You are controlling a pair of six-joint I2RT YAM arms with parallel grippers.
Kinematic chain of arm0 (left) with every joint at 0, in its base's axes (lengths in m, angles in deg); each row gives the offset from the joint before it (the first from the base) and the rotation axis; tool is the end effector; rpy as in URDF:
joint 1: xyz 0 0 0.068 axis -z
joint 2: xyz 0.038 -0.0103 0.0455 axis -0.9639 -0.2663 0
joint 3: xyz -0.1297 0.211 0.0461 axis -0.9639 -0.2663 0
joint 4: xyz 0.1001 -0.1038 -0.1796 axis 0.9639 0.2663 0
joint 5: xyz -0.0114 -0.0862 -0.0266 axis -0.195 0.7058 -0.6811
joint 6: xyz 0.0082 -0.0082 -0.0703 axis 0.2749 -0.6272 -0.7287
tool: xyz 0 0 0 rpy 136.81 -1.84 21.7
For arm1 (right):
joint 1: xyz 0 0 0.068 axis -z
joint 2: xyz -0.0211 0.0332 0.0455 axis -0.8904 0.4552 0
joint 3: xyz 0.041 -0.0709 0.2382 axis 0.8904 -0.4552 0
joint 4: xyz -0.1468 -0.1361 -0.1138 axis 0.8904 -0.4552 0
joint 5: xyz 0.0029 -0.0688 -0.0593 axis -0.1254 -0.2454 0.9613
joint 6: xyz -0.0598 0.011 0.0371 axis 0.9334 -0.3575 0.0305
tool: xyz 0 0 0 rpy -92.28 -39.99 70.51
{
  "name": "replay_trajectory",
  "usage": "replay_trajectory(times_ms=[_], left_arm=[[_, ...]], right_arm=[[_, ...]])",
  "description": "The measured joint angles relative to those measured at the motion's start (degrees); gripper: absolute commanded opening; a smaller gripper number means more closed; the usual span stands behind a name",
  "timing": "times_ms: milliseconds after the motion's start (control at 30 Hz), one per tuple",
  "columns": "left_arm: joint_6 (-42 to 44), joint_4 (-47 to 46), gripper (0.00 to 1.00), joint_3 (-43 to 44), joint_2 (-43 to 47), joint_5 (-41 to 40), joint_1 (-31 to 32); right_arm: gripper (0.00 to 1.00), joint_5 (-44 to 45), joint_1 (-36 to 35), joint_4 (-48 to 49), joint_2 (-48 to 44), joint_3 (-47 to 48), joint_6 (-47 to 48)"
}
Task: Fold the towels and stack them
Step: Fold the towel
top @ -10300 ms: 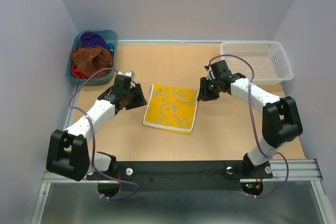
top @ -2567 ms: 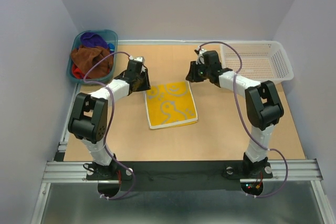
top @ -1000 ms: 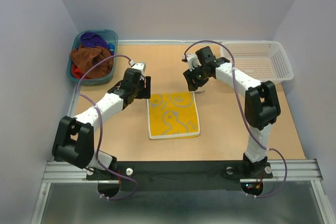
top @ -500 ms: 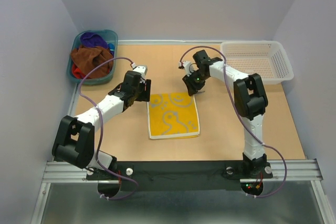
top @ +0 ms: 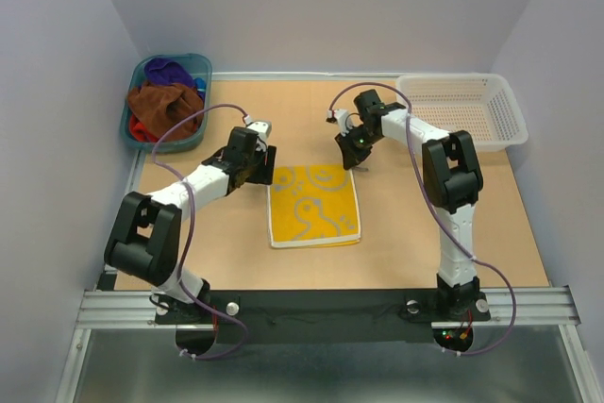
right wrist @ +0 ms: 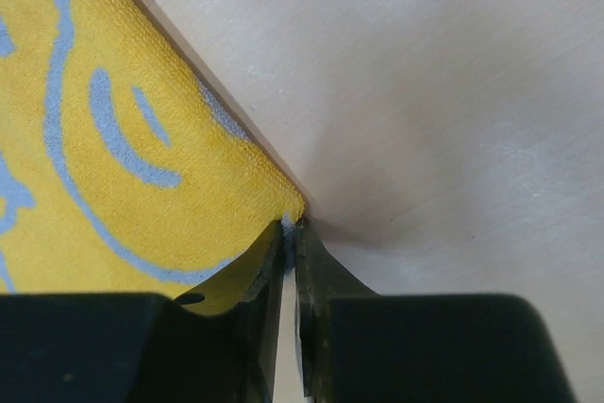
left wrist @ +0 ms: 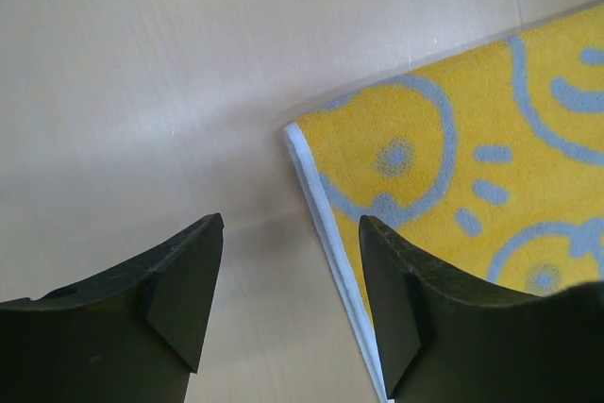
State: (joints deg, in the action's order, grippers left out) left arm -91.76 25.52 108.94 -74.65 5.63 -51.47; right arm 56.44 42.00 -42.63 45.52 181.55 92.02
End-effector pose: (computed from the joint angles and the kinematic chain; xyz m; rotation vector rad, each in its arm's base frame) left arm 0.2865 -0.1222 0.1959 0.3526 2.2249 -0.2657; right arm 0.3781 0.1732 0.1445 -1.1871 2.4455 0.6352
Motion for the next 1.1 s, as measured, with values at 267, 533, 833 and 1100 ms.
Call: replay_trajectory(times_ms=[267,533,833,1100], left_arm=[[1.09,-1.46,0.65,4.61,-7.48,5.77,-3.26],[3.48,-2.38,0.58,9.46,-15.28,12.37,-5.20],[6.32,-2.51,0.53,11.63,-18.97,17.70,-5.62],[7.08,-2.34,0.51,11.34,-18.99,20.33,-6.78]], right_arm=[[0.01,-1.16,0.33,0.00,0.22,-0.20,1.53],[0.01,-2.08,0.42,0.15,0.22,-0.63,2.16],[0.01,-2.84,0.63,0.28,0.22,-0.94,2.16],[0.01,-2.25,0.66,0.31,0.22,-0.94,2.14]])
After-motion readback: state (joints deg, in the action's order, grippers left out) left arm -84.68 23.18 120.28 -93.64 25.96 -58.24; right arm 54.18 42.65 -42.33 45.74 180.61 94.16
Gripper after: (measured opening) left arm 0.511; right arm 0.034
